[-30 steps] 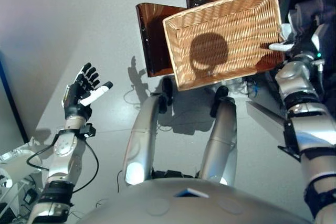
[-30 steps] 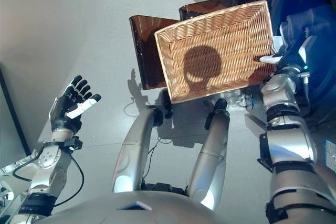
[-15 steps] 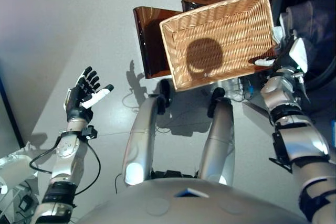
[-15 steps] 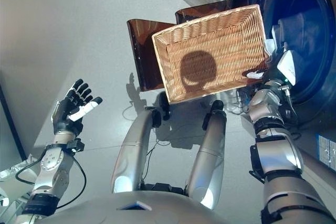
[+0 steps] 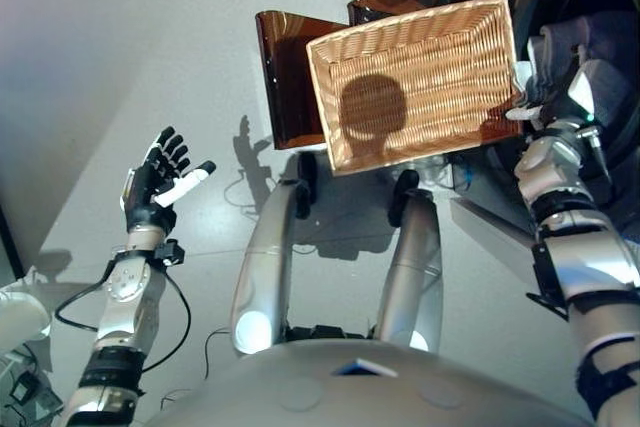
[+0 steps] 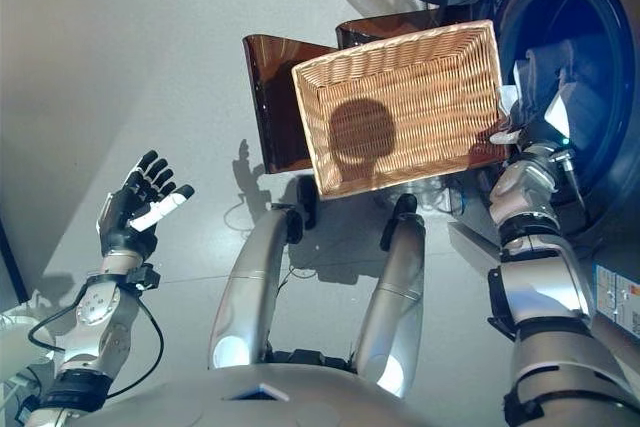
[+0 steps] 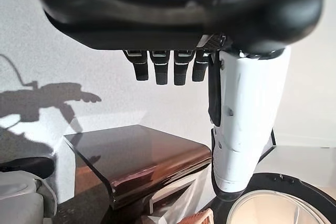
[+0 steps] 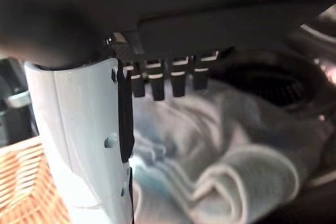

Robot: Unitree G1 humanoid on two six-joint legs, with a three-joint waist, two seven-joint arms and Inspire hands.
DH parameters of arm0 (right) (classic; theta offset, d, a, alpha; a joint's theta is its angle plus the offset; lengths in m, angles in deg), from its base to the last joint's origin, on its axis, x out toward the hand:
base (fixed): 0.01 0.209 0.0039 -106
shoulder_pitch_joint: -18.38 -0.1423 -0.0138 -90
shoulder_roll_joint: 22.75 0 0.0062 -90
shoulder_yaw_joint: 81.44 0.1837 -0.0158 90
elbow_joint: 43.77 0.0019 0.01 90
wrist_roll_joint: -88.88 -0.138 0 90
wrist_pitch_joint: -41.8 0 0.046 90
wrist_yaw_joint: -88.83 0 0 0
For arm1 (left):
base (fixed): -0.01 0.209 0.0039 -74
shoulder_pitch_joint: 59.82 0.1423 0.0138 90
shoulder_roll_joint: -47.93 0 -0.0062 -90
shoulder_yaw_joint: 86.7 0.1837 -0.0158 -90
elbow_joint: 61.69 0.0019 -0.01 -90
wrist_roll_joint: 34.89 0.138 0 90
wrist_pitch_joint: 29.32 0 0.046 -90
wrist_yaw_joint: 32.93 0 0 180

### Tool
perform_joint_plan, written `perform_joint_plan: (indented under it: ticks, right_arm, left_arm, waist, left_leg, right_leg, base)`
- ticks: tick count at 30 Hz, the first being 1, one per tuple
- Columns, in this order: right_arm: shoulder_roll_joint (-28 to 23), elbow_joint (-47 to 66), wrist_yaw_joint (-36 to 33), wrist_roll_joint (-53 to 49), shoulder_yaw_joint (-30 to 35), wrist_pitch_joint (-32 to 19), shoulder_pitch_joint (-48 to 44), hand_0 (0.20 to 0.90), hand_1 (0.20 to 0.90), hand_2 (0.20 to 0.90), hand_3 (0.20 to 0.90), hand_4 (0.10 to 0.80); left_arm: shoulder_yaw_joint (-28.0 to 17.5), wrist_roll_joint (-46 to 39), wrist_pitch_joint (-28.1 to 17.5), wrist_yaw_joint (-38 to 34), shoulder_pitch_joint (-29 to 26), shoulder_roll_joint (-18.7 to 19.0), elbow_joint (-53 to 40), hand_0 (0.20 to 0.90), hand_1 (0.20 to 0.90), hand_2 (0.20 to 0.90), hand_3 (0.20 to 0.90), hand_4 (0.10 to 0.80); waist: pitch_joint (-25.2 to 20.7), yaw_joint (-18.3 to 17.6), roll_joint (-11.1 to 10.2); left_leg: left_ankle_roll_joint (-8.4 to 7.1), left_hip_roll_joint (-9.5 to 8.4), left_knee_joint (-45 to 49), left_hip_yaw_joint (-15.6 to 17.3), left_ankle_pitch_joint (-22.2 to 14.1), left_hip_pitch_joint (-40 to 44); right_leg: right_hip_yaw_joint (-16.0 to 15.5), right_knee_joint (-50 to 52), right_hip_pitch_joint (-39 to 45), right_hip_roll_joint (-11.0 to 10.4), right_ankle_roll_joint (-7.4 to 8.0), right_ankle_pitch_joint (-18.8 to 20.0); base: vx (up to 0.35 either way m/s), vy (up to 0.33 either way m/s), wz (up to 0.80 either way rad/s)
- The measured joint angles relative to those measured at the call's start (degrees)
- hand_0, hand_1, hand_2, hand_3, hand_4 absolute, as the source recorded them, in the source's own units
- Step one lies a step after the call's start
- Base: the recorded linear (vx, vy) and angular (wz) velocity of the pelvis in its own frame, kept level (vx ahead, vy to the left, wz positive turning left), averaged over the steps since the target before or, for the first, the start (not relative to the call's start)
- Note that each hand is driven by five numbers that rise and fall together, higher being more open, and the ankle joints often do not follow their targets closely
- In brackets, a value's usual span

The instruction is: Pick up the clothes and place them into the washing machine

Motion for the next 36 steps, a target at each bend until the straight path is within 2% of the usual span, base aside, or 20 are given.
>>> perform_joint_plan:
  ticks: [5, 12, 17, 22, 26, 31, 36]
  right_arm:
    - [0.0, -1.6, 0.3, 0.2, -2.3, 0.8, -0.7, 0.9, 0.9, 0.9, 0.9, 0.8]
    - [-0.1, -7.7, 2.8, 0.7, -6.7, 0.8, -4.3, 0.9, 0.9, 0.9, 0.9, 0.8]
    - [-1.5, -10.4, 5.1, 2.5, -10.4, 0.9, -7.9, 0.9, 0.9, 0.9, 0.9, 0.8]
    - [-2.3, -12.0, 6.5, 3.8, -11.1, 1.1, -10.6, 0.9, 0.9, 0.9, 0.9, 0.8]
    - [-2.2, -11.7, 6.2, 3.0, -10.3, 0.9, -10.6, 0.9, 0.9, 0.9, 0.9, 0.8]
    - [-2.2, -5.5, 5.8, -2.7, -6.0, -0.6, -9.3, 0.9, 0.9, 0.9, 0.9, 0.8]
    - [-1.4, 10.9, 4.0, -8.9, 1.4, -6.2, 0.1, 0.9, 0.9, 0.9, 0.9, 0.8]
  left_arm:
    - [-0.2, 0.1, 0.0, 0.0, 0.0, 0.0, 0.1, 0.9, 0.9, 0.9, 0.9, 0.8]
    - [-0.4, 0.5, 0.0, 0.1, 0.1, 0.6, 0.2, 0.9, 0.9, 0.9, 0.9, 0.8]
    - [-0.4, 0.5, 0.0, 0.5, 0.5, 1.9, -0.6, 0.9, 0.9, 0.9, 0.9, 0.8]
    - [-1.0, 0.5, 0.0, 0.6, 0.4, 2.2, -1.3, 0.9, 0.9, 0.9, 0.9, 0.8]
    - [-1.0, 0.5, 0.0, 0.5, 0.4, 2.2, -1.3, 0.9, 0.9, 0.9, 0.9, 0.8]
    - [-1.1, 0.5, 0.0, -0.1, 0.3, 2.1, -1.2, 0.9, 0.9, 0.9, 0.9, 0.8]
    - [-1.6, 0.9, 0.0, -0.4, -1.5, 1.8, -0.2, 0.9, 0.9, 0.9, 0.9, 0.8]
  waist:
    - [-0.4, 0.0, -1.1]
    - [-0.3, 0.4, -1.3]
    - [-0.1, 0.5, -1.5]
    - [0.3, 0.6, -1.5]
    - [0.6, 0.9, -1.5]
    - [1.1, 0.4, -1.6]
    - [1.3, -0.1, -2.0]
  left_leg:
    - [0.28, -0.01, -0.6, 0.0, 0.2, 0.3]
    - [0.06, -0.07, -1.9, 0.1, 0.6, 1.5]
    - [0.14, -0.11, -1.6, 0.1, 0.8, -0.9]
    - [0.3, -0.32, -0.7, 0.1, 0.8, -2.6]
    - [0.03, -0.22, -0.7, 0.1, 0.7, -2.6]
    - [0.04, -0.19, -0.6, 0.1, 0.7, -2.6]
    - [0.32, 0.02, -0.7, -0.2, 0.8, -1.8]
  right_leg:
    - [-0.1, -0.8, 0.3, 0.0, 0.1, 0.3]
    - [-0.2, -2.0, 1.4, 0.0, 0.02, 0.8]
    - [-0.2, -1.5, -0.9, -0.1, -0.06, 1.0]
    - [-0.1, -0.3, -2.9, -0.3, -0.17, 0.7]
    - [-0.1, -0.2, -2.9, -0.3, -0.37, 0.6]
    - [0.0, -0.2, -2.9, -0.2, -0.37, 0.6]
    - [-0.3, -0.7, -1.8, 0.2, -0.33, 0.6]
  base:
    - [0.0, 0.0, 0.0]
    - [-0.01, 0.0, -0.01]
    - [-0.03, 0.0, 0.01]
    - [-0.016, -0.005, 0.03]
    - [0.0, 0.0, 0.0]
    - [0.0, 0.0, 0.0]
    - [0.023, -0.015, 0.0]
